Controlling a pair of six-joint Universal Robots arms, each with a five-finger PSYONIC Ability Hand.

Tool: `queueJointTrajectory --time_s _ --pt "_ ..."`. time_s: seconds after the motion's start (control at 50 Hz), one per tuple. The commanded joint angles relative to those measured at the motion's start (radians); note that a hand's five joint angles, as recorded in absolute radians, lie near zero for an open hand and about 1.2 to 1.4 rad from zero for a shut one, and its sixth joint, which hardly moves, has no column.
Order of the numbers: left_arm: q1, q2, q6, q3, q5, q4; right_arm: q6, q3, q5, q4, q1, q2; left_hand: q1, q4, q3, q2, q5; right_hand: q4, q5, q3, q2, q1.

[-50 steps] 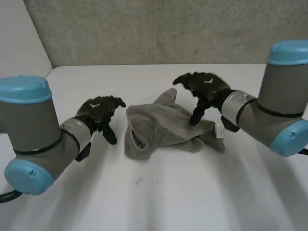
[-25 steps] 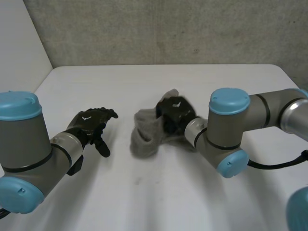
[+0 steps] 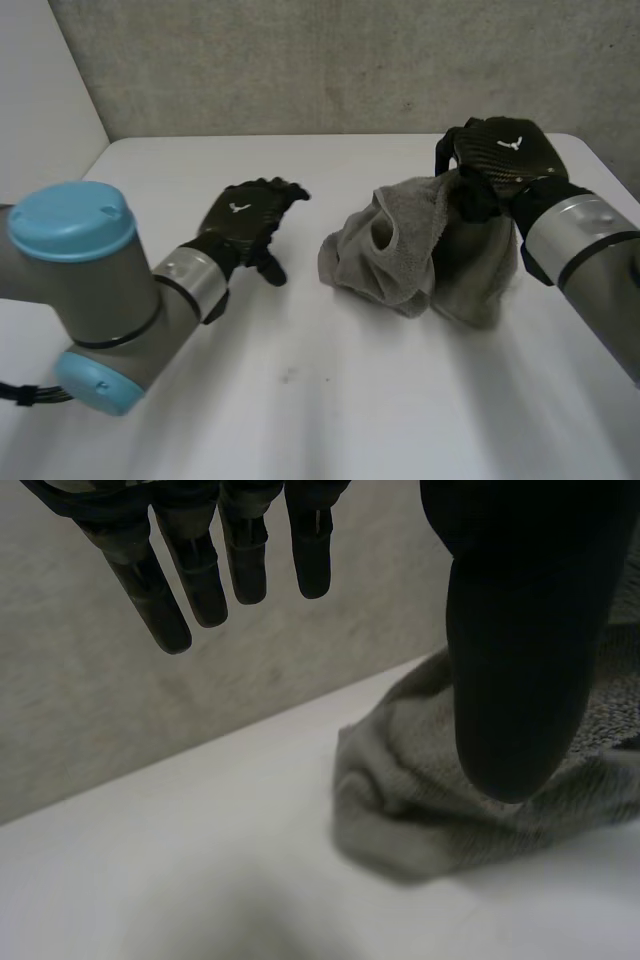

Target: Fold the towel.

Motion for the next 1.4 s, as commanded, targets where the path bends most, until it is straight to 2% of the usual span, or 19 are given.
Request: queueJointTrajectory --time_s 0.02,0.34,0.38,0.4,0.42,0.46,0.5,0.56,0.6,0.68,0.86,1.02,1.12,1.26,1.3,1.32,1.34,1.36,1.4 --pt "-0.066 -0.087 -0.065 0.062 0.015 0.063 0.000 0.031 -0.007 -0.002 -0.003 -0.081 0.054 0.055 0.058 0.055 0.057 0.180 0.201 0.187 0.187 0.021" --pt "-0.145 -0.317 -0.075 0.266 0.109 0.056 0.000 0.092 -0.014 0.064 -0.008 -0.199 0.099 0.099 0.102 0.099 0.101 0.180 0.201 0.187 0.187 0.021" --pt "-0.145 -0.332 -0.078 0.267 0.174 0.053 -0.001 0.091 -0.017 0.062 -0.015 -0.201 0.611 0.612 0.615 0.612 0.614 0.180 0.201 0.187 0.187 0.021" --pt "-0.145 -0.333 -0.078 0.267 0.175 0.053 -0.001 0.091 -0.019 0.058 -0.029 -0.202 0.615 0.616 0.619 0.616 0.618 0.180 0.201 0.187 0.187 0.021" --pt "-0.145 -0.336 -0.078 0.266 0.191 0.054 -0.003 0.089 -0.019 0.055 -0.043 -0.202 1.089 1.089 1.092 1.089 1.091 0.180 0.201 0.187 0.187 0.021" --pt "-0.144 -0.334 -0.069 0.269 0.194 0.054 -0.003 0.085 -0.016 0.053 -0.051 -0.199 1.093 1.094 1.097 1.094 1.096 0.180 0.201 0.187 0.187 0.021" --pt "-0.136 -0.328 -0.068 0.278 0.173 0.056 -0.003 0.075 -0.016 0.050 -0.060 -0.196 1.093 1.094 1.097 1.094 1.096 0.180 0.201 0.187 0.187 0.021" --pt "-0.102 -0.303 -0.068 0.322 0.023 0.059 -0.001 0.049 -0.016 0.018 -0.075 -0.172 1.093 1.094 1.097 1.094 1.096 0.180 0.201 0.187 0.187 0.021" --pt "-0.031 -0.233 -0.062 0.374 -0.194 0.060 0.000 0.035 -0.014 -0.025 -0.078 -0.135 1.093 1.094 1.097 1.094 1.096 0.180 0.201 0.187 0.187 0.021" --pt "0.013 -0.150 -0.063 0.407 -0.336 0.071 0.015 0.017 -0.002 -0.237 -0.069 -0.047 1.093 1.094 1.097 1.094 1.096 0.180 0.201 0.187 0.187 0.021" --pt "-0.032 0.121 -0.060 0.214 -0.349 0.068 0.120 0.118 0.001 -0.691 -0.063 0.002 1.093 1.094 1.097 1.094 1.096 0.180 0.201 0.187 0.187 0.021" --pt "-0.107 0.204 -0.052 -0.211 -0.349 0.063 0.045 0.121 -0.022 -0.260 -0.046 0.094 1.093 1.094 1.097 1.094 1.096 0.180 0.201 0.187 0.187 0.021" --pt "-0.118 0.194 0.003 -0.328 -0.345 0.008 -0.229 0.078 -0.016 0.125 -0.048 0.166 1.093 1.094 1.097 1.094 1.096 0.180 0.201 0.187 0.187 0.021" --pt "-0.147 0.169 0.024 -0.337 -0.342 -0.125 -0.330 0.097 -0.007 0.162 -0.046 0.169 0.721 0.722 0.725 0.722 0.724 0.180 0.201 0.187 0.187 0.021" --pt "-0.150 0.174 0.024 -0.319 -0.341 -0.167 -0.330 0.092 0.003 0.168 -0.048 0.165 0.364 0.365 0.368 0.365 0.367 0.017 0.038 0.023 0.024 -0.142" --pt "-0.150 0.174 0.024 -0.319 -0.341 -0.167 -0.325 0.091 0.004 0.176 -0.054 0.163 0.363 0.363 0.366 0.363 0.365 -0.608 -0.587 -0.601 -0.601 -0.767" --pt "-0.145 0.178 0.024 -0.307 -0.341 -0.180 -0.325 0.091 0.004 0.176 -0.054 0.163 0.334 0.334 0.337 0.334 0.336 -0.614 -0.593 -0.608 -0.607 -0.774" --pt "-0.145 0.178 0.024 -0.307 -0.341 -0.181 -0.321 0.089 0.003 0.176 -0.055 0.154 0.333 0.334 0.337 0.334 0.336 -0.980 -0.959 -0.974 -0.974 -1.140" --pt "-0.139 0.198 0.024 -0.284 -0.341 -0.187 -0.319 0.083 0.004 0.173 -0.054 0.131 0.260 0.261 0.264 0.261 0.263 -0.999 -0.978 -0.992 -0.992 -1.158"
